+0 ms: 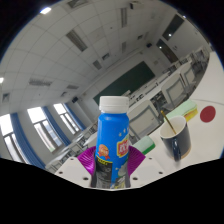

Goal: Pour water

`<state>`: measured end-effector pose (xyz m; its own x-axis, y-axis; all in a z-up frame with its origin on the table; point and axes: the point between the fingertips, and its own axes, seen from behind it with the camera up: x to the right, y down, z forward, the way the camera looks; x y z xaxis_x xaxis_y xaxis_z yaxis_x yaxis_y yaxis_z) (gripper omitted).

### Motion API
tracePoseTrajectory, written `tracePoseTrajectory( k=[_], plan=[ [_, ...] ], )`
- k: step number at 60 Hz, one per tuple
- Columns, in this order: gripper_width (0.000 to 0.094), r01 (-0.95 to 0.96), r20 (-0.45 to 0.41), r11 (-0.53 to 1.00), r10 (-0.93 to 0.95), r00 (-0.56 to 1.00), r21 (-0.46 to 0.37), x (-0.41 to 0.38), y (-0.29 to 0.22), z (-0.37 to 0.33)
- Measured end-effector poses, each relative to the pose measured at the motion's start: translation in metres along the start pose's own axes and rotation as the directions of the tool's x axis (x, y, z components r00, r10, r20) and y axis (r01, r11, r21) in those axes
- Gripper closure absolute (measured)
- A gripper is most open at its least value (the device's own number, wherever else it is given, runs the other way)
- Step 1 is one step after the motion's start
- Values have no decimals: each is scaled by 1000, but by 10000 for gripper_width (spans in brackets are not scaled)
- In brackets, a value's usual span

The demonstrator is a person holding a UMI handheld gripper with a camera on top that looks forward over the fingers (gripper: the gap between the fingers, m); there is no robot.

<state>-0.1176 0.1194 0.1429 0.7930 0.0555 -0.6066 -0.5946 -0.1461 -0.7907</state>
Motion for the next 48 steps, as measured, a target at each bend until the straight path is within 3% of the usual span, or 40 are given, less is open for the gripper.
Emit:
tracePoseTrajectory(
  k=[6, 14, 21, 29, 40, 45, 48],
  plan=[
    [553, -367, 61, 930, 365, 929, 20, 19, -20, 12],
    [549, -736, 131, 677, 733, 668, -31, -14, -34, 7],
    [525, -896, 195, 423, 898, 394, -135, -15, -49, 2],
    [528, -946, 169, 275, 954, 246, -172, -24, -34, 1],
    [526, -943, 142, 291, 952, 270, -163, -68, -37, -31],
    [527, -874, 182, 442, 894, 410, -201, -87, -53, -50],
    [527, -773, 278, 597, 796, 538, -212, -94, -74, -76]
  ],
)
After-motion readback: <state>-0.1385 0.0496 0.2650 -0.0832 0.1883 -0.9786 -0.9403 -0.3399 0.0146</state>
